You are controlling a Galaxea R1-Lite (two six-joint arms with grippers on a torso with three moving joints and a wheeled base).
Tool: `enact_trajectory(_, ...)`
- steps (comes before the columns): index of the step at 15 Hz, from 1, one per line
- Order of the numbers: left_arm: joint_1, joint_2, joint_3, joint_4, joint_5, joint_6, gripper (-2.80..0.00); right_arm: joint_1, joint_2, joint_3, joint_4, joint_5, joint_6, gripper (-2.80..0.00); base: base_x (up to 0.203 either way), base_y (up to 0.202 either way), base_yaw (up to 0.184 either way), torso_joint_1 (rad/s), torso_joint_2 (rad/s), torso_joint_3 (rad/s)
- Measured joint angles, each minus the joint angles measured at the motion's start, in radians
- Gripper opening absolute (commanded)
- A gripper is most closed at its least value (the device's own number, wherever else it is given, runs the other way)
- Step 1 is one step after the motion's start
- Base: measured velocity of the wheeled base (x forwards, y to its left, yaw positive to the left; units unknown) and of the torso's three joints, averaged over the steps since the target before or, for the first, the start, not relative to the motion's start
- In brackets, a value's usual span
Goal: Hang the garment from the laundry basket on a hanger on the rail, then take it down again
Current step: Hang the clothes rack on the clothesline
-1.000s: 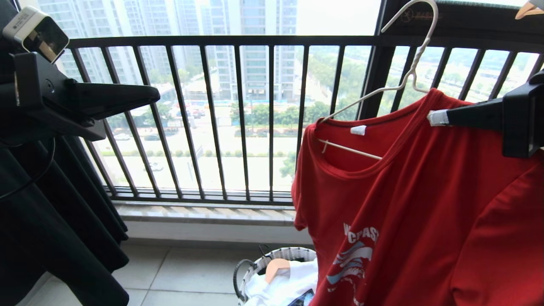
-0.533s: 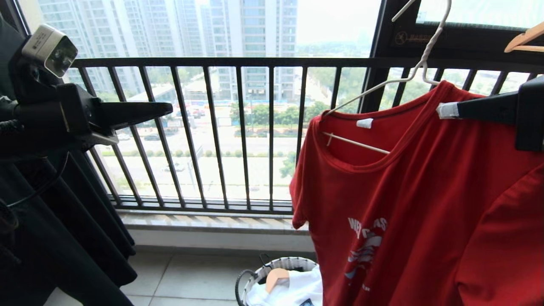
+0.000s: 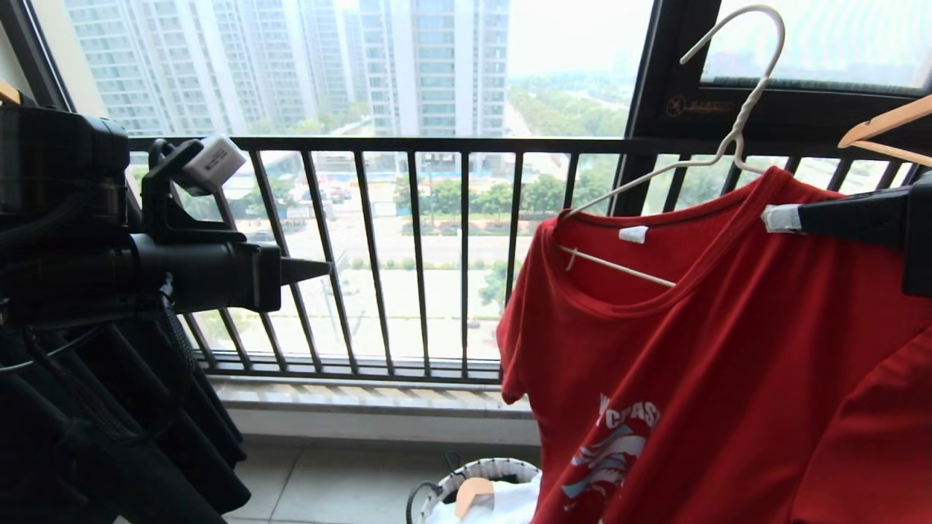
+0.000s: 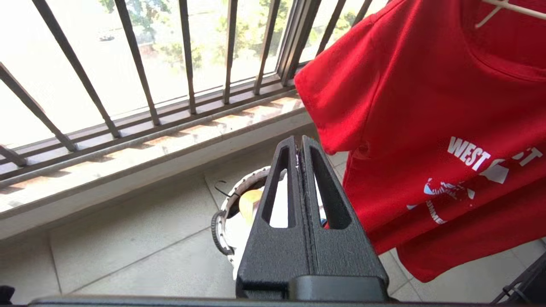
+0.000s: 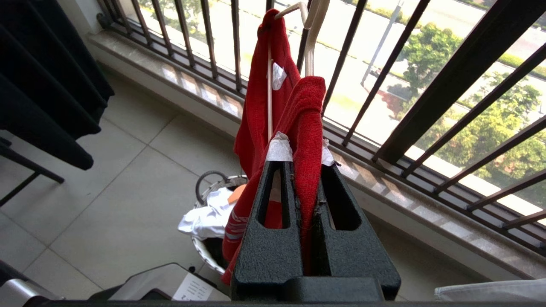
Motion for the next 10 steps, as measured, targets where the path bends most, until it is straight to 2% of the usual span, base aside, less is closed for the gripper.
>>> enact_trajectory(2, -0.005, -0.021, -0.001, 0.013, 0.016, 0.003, -2.8, 0.0, -0.039, 0.057, -0.002, 0.0, 0.03, -2.8, 0.0, 0.0, 0.0, 0.268, -0.6, -0.325)
enact_trajectory(6, -0.007, -0.083, -0.063, 0.199, 0.018, 0.005, -2.8, -0.001, -0.123, 0.163, -0.005, -0.001, 0.05, -2.8, 0.0, 0.0, 0.0, 0.241, -0.53, -0.285)
enact_trajectory(10, -0.005, -0.107, -0.078, 0.222, 0.02, 0.007, -2.8, -0.001, -0.187, 0.221, -0.008, -0.002, 0.051, -2.8, 0.0, 0.0, 0.0, 0.173, -0.36, -0.194)
